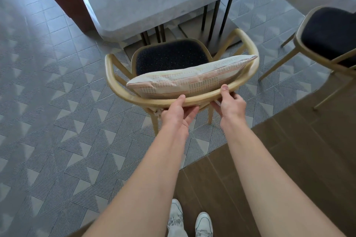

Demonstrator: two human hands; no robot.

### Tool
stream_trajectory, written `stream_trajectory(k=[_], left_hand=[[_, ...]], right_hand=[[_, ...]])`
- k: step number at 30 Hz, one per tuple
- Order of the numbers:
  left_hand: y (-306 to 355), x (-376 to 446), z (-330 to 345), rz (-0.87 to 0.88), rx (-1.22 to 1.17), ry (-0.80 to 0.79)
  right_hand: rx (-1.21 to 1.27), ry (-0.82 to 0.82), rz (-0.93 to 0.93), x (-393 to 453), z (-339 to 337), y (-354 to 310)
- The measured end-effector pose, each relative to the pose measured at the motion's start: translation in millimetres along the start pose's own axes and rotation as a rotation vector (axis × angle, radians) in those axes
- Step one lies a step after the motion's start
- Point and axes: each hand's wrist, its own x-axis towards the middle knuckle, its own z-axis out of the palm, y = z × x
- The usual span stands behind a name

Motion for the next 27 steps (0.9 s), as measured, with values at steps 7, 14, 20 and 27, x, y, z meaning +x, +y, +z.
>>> stream_trajectory(k=[7, 14, 20, 27], left_hand=[[-33.1, -14.5, 29.3, -0.177, -0.092, -0.082], [-66.2, -9.9, 42.8, -0.105, -0.063, -0.092], [-71.3, -8.8, 40.8, -0.067, -0.012, -0.101], [-70.6, -9.5, 37.9, -0.051, 0.136, -0.049]], right_hand=[[-0.078, 0.058, -0.092, 19.1, -23.0, -23.8], [-0.09, 0.025, -0.077, 39.3, -46.6, -31.1], [-0.113, 0.028, -0.082, 33.4, -42.0, -22.3], [-0.094, -0.057, -0.075, 4.9, -45.0, -26.0]])
